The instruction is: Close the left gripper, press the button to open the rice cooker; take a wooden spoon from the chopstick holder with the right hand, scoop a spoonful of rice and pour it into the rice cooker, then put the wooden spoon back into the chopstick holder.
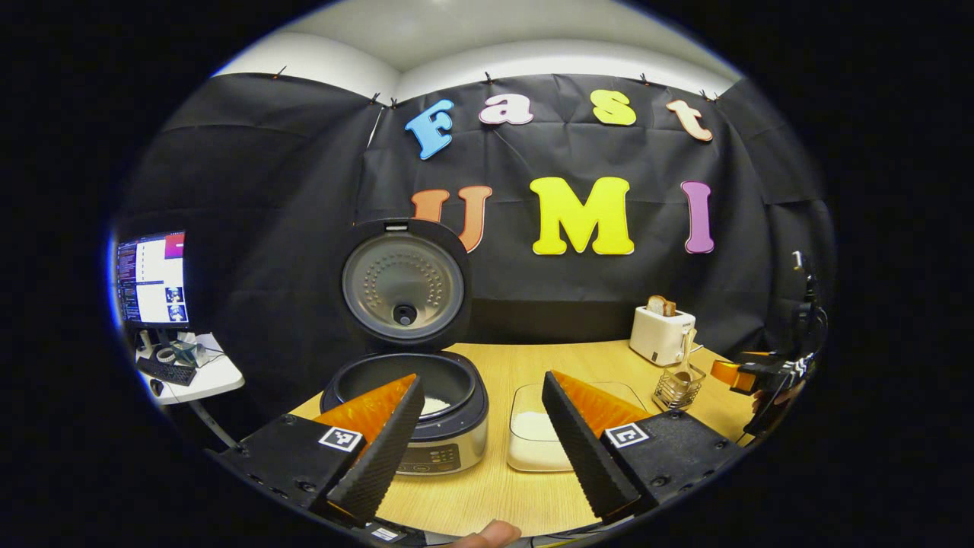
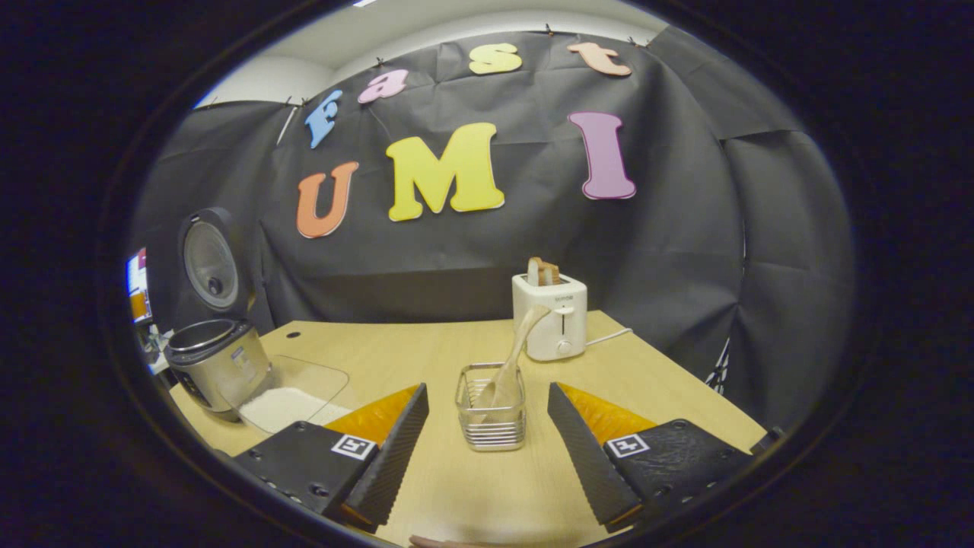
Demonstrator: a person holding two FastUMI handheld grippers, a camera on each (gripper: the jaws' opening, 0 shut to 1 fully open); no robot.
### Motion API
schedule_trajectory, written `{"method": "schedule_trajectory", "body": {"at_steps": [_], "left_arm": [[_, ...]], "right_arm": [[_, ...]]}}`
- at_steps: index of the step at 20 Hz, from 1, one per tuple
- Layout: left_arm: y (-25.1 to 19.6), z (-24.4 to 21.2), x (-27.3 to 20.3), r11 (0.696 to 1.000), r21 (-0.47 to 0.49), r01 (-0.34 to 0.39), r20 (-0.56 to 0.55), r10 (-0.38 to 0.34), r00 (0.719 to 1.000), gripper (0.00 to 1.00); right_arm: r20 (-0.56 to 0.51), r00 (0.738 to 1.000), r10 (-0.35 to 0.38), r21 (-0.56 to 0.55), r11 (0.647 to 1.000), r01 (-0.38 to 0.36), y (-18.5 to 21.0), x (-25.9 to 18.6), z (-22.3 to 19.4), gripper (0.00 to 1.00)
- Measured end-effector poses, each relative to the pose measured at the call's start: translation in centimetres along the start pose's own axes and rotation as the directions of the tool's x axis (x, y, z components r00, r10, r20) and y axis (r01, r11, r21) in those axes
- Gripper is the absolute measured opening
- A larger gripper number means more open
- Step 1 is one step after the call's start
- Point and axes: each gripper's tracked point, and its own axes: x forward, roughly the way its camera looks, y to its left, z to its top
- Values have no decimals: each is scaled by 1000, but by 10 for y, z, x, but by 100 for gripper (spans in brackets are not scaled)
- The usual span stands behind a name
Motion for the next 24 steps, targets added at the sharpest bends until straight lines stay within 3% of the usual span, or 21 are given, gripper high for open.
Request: {"method": "schedule_trajectory", "body": {"at_steps": [6,7,9,13,15,16,18,23,24], "left_arm": [[-16,-1,2,999,20,50,4,-50,999,99],[-15,-1,2,998,22,56,4,-56,998,99],[-15,-2,2,998,18,64,3,-64,998,100],[-13,-1,1,998,16,55,-5,-55,998,100],[-13,2,0,998,8,61,3,-61,998,99],[-13,4,-2,998,6,69,10,-69,998,99],[-15,9,-6,996,13,86,27,-86,996,99],[-24,18,-20,992,43,121,67,-124,990,99],[-25,18,-19,991,46,123,66,-126,990,99]], "right_arm": [[-101,995,17,57,998,-12,-11,74,6,96],[-123,992,19,69,998,-10,-12,85,6,91],[-156,987,21,86,996,-8,-11,108,5,96],[-183,983,-6,93,995,24,-16,149,9,95],[-200,980,8,116,993,16,-12,161,8,89],[-220,975,17,129,992,12,-11,166,5,94],[-257,966,41,176,984,5,-4,175,4,91],[-352,935,-47,80,993,81,-7,187,-6,90],[-351,935,-41,85,993,76,-3,189,-6,86]]}}
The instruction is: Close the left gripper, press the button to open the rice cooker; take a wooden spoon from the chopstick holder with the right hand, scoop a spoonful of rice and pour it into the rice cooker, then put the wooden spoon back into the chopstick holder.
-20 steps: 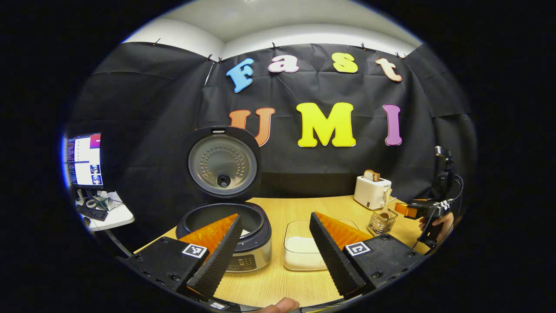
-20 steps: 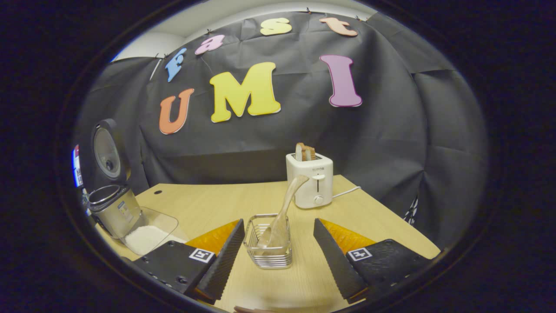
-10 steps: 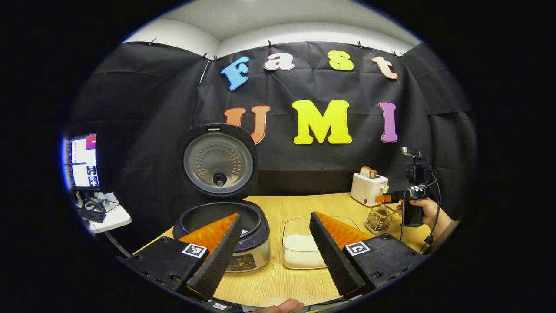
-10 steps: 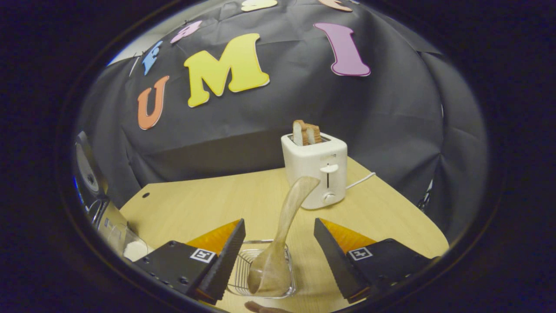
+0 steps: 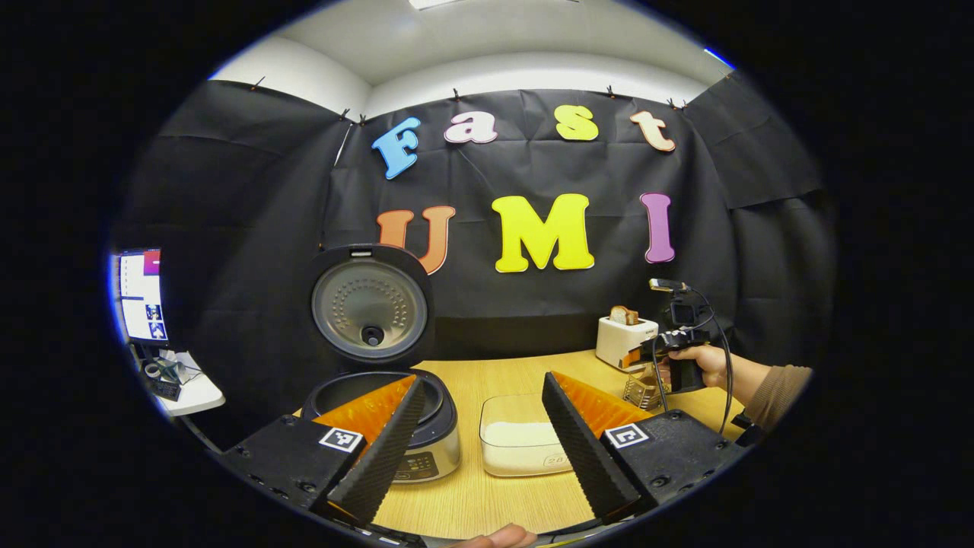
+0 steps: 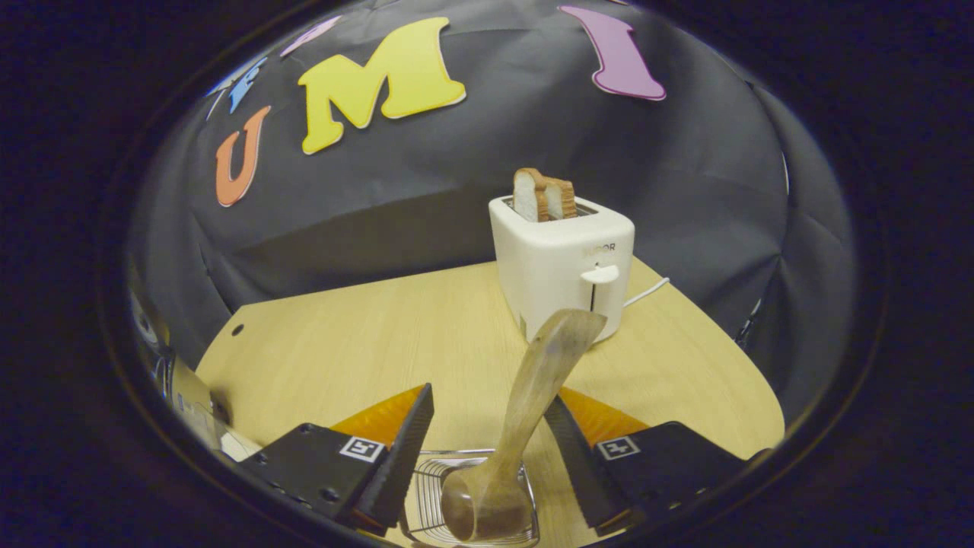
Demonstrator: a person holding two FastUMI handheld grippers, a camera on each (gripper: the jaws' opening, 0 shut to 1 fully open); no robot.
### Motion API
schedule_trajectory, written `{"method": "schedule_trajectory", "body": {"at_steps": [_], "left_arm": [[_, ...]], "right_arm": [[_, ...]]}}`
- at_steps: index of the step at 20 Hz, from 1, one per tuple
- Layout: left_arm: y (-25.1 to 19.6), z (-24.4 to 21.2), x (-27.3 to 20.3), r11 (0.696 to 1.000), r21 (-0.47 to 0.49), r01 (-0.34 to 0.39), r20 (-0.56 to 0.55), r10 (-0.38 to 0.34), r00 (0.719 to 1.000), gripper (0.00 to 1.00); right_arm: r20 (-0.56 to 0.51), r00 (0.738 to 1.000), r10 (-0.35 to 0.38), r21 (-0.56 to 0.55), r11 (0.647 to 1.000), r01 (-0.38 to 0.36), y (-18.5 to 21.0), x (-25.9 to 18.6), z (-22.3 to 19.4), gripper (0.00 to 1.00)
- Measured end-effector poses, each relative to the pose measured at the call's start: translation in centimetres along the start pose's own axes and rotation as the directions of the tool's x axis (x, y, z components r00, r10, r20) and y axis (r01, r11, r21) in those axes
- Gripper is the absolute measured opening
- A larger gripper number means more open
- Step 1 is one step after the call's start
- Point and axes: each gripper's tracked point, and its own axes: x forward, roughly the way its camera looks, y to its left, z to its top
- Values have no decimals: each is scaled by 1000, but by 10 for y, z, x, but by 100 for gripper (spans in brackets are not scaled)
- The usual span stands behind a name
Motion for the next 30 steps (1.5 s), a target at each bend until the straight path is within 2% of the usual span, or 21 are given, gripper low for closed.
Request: {"method": "schedule_trajectory", "body": {"at_steps": [1,2,3,4,5,6,7,8,11,13,15,17,22,24,26,30], "left_arm": [[0,-1,1,1000,0,-1,-4,1,1000,99],[1,-2,1,1000,0,-3,-9,3,1000,99],[3,-4,2,1000,-2,-6,-15,6,1000,99],[4,-5,3,1000,-4,-9,-19,9,1000,99],[5,-5,3,1000,-7,-11,-21,10,1000,99],[5,-4,2,1000,-9,-11,-18,11,1000,99],[6,-3,1,1000,-10,-11,-14,11,1000,96],[6,-1,1,1000,-10,-12,-11,12,1000,99],[7,-3,2,1000,-8,-15,-14,15,1000,99],[8,-3,1,1000,-7,-17,-16,17,1000,99],[9,-2,-1,1000,-9,-17,-15,17,1000,99],[11,0,-3,1000,-12,-19,-9,19,1000,99],[21,2,-5,999,-30,-30,-2,30,1000,99],[24,2,-6,999,-31,-36,-2,36,999,99],[28,1,-6,999,-32,-40,-5,40,999,99],[31,0,-6,998,-43,-37,-10,36,999,99]], "right_arm": [[6,1000,-5,2,1000,5,2,0,3,82],[12,1000,-17,7,1000,17,-1,-1,4,62],[9,999,-32,4,999,32,-3,0,3,51],[3,999,-38,3,999,38,-3,1,1,36],[-13,1000,-23,10,1000,23,-1,1,-1,29],[-13,1000,-13,22,1000,14,-1,1,0,12],[-18,1000,-18,14,1000,18,-2,-1,0,13],[-20,999,-27,-1,1000,27,-5,-4,0,13],[-3,999,-33,-5,999,33,-4,-21,5,13],[13,998,-56,5,998,56,-6,-38,10,5],[46,997,-58,-10,998,58,-3,-53,16,5],[86,995,-53,-37,998,56,4,-71,27,7],[192,980,-46,-104,992,67,33,-121,58,5],[207,976,-67,-165,981,102,46,-140,63,5],[235,971,-31,-202,976,80,74,-159,69,5],[232,970,66,-218,976,-15,132,-189,60,5]]}}
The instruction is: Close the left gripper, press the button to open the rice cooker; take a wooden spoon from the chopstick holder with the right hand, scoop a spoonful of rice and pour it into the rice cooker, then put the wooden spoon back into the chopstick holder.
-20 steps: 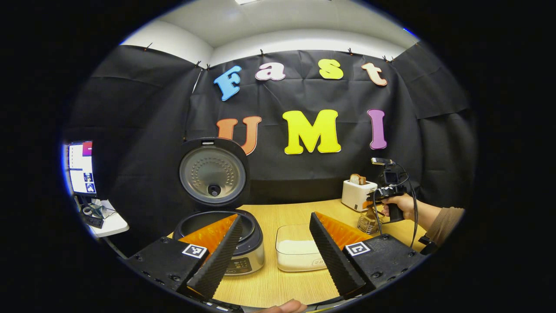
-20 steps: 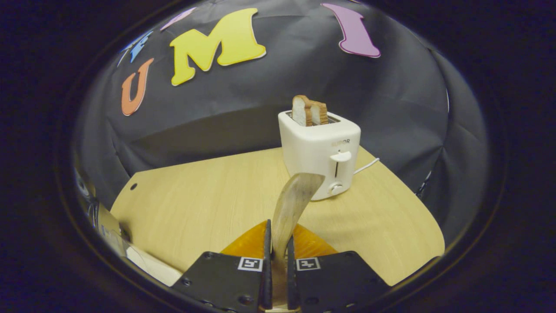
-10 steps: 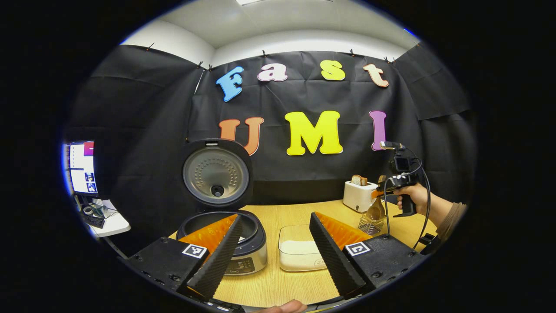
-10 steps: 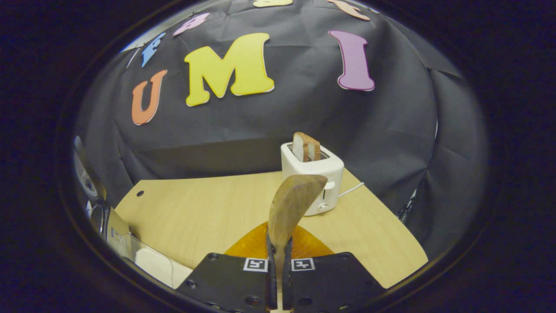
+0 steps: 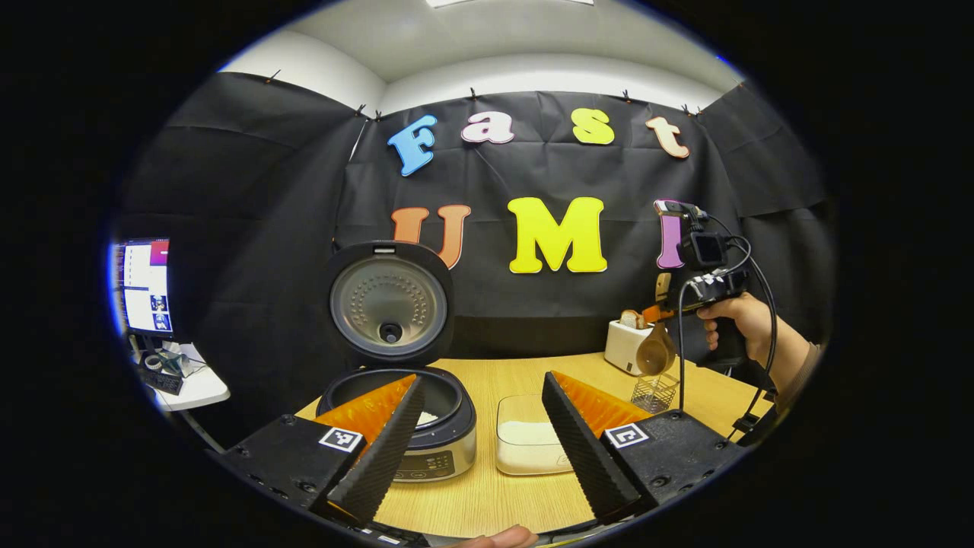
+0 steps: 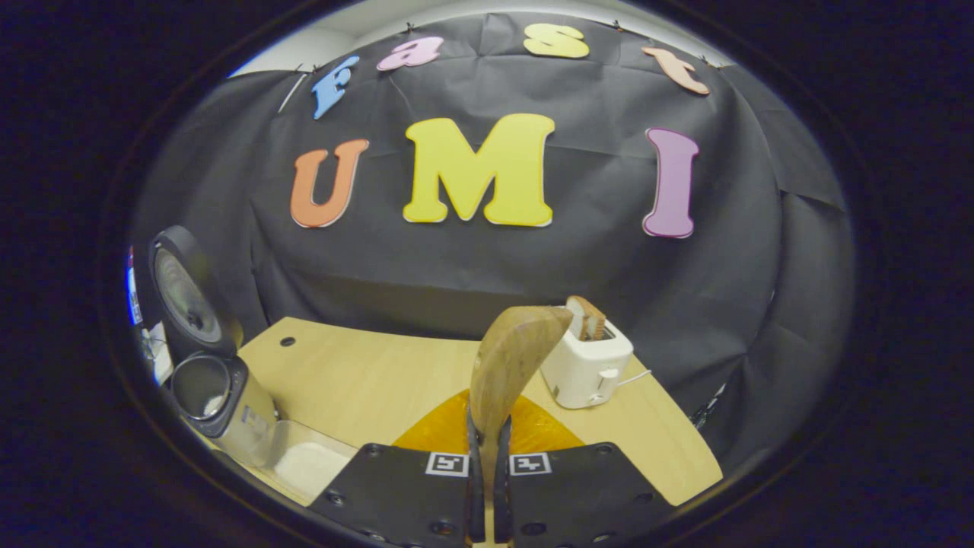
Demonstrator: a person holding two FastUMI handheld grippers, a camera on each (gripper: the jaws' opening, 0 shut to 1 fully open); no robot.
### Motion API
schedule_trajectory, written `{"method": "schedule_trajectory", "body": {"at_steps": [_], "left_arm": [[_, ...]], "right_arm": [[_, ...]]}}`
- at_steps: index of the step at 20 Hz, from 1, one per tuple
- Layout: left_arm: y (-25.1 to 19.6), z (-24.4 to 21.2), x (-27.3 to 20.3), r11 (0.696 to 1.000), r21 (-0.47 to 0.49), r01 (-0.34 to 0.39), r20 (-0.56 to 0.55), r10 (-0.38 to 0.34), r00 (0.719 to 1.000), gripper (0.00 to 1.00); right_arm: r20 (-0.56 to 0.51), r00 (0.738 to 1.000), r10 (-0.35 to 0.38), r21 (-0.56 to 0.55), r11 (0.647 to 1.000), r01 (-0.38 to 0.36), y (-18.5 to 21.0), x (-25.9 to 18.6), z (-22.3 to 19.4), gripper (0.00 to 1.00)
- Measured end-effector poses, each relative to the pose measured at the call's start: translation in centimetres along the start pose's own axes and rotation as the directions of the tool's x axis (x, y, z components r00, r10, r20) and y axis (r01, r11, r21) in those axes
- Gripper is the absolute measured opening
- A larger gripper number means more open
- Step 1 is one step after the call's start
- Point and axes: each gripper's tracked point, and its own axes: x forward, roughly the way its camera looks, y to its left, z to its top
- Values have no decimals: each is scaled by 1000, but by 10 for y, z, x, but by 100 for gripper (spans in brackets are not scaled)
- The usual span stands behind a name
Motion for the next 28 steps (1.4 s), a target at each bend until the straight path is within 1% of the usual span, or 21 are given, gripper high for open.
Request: {"method": "schedule_trajectory", "body": {"at_steps": [2,4,7,9,10,11,14,17,22,24,28], "left_arm": [[2,-1,-1,1000,8,-4,-5,4,1000,99],[1,-2,0,1000,14,0,-6,0,1000,99],[-4,-2,-1,999,32,14,-4,-14,1000,99],[-8,-3,0,999,39,25,-4,-25,1000,99],[-9,-2,0,999,41,28,-2,-28,1000,96],[-8,-1,0,999,44,27,1,-27,1000,99],[1,1,0,999,44,7,9,-8,1000,99],[8,1,0,1000,15,-3,8,3,1000,99],[16,2,1,1000,-6,-7,11,8,1000,99],[16,2,0,1000,-8,-6,12,6,1000,99],[14,4,0,1000,-3,1,17,-1,1000,99]], "right_arm": [[-9,998,61,21,998,-61,32,-5,-3,5],[-26,994,103,47,994,-101,60,-5,-12,5],[-54,989,135,71,989,-131,95,4,-37,5],[-76,988,136,79,988,-130,113,13,-58,5],[-83,988,130,72,990,-124,119,19,-68,5],[-86,990,116,62,992,-111,124,23,-77,5],[-80,995,57,16,998,-56,126,34,-98,5],[-68,998,3,-3,1000,-3,125,39,-113,5],[-48,997,-68,-78,995,64,121,41,-125,5],[-57,995,-87,-99,992,81,119,42,-135,5],[-48,992,-117,-106,988,111,119,35,-143,5]]}}
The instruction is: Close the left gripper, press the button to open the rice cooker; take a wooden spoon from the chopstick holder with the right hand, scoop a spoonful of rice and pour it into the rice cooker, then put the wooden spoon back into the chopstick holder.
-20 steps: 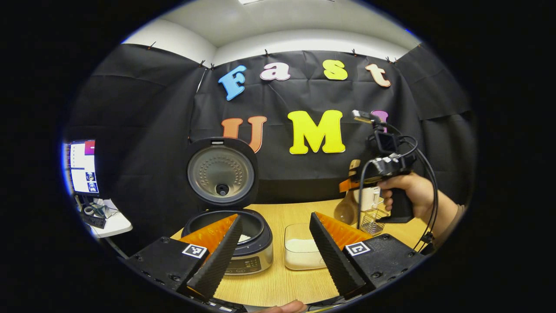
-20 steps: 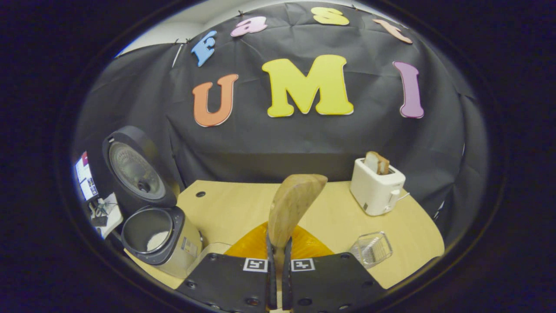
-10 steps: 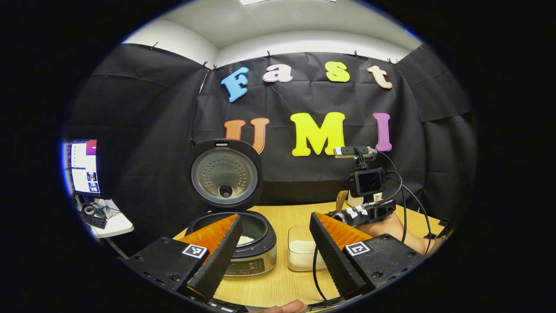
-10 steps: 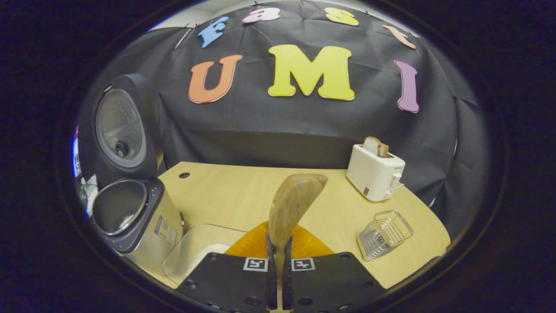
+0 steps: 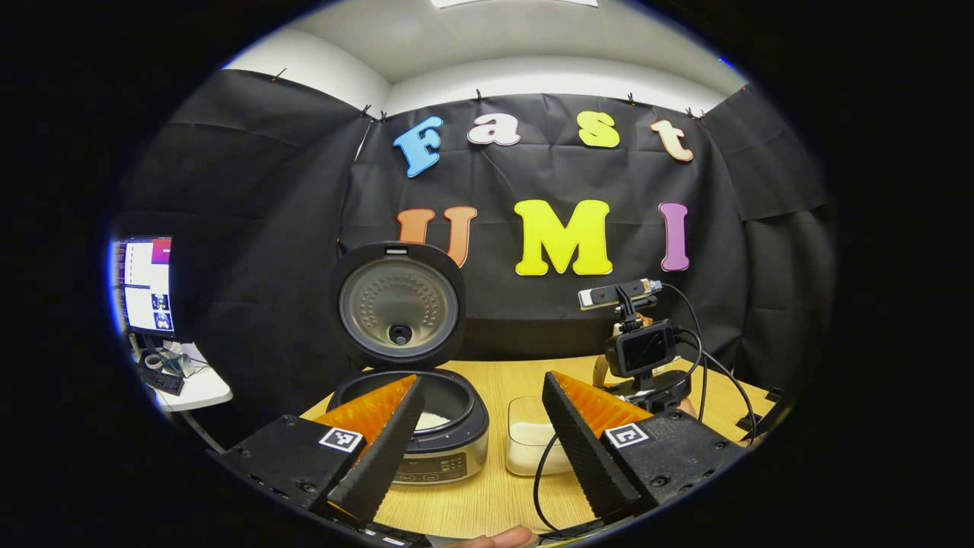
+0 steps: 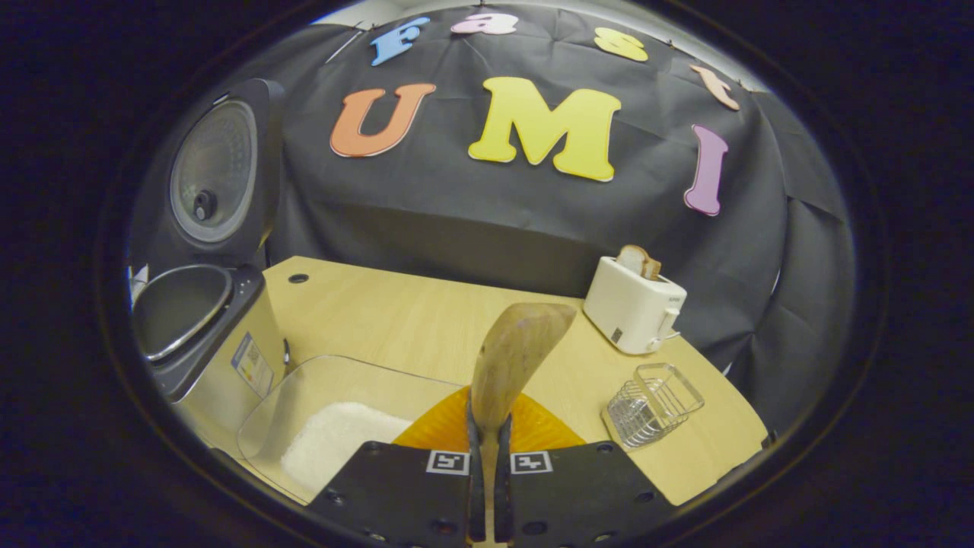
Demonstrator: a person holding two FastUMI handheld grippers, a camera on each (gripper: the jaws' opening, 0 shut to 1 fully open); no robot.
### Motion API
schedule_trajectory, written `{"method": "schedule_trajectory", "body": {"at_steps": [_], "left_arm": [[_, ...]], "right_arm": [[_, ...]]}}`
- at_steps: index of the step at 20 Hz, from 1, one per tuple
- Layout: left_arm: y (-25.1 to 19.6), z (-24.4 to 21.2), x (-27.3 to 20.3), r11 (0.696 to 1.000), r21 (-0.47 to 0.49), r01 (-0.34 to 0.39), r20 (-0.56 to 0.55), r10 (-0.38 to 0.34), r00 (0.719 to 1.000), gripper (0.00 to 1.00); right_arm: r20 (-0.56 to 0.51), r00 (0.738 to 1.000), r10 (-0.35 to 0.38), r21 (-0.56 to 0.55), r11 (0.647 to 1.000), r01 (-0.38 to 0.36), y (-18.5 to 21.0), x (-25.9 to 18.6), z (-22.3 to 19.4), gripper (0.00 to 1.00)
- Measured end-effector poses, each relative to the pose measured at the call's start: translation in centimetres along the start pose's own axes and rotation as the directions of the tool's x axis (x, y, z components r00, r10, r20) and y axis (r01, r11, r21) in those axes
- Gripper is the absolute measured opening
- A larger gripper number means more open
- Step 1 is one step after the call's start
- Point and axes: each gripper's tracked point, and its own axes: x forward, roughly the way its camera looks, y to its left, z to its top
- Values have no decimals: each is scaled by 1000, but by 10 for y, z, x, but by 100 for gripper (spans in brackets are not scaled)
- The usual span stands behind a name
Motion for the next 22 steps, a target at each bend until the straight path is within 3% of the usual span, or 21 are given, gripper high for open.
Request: {"method": "schedule_trajectory", "body": {"at_steps": [10,17,22], "left_arm": [[3,2,2,1000,-10,-1,14,1,1000,99],[7,-1,4,999,-47,12,8,-12,1000,99],[18,-4,8,996,-87,10,-2,-10,1000,99]], "right_arm": [[-30,999,40,87,995,-37,31,-17,-12,5],[-17,997,81,165,983,-77,74,-27,-7,5],[-25,994,111,372,923,-94,69,-27,-9,5]]}}
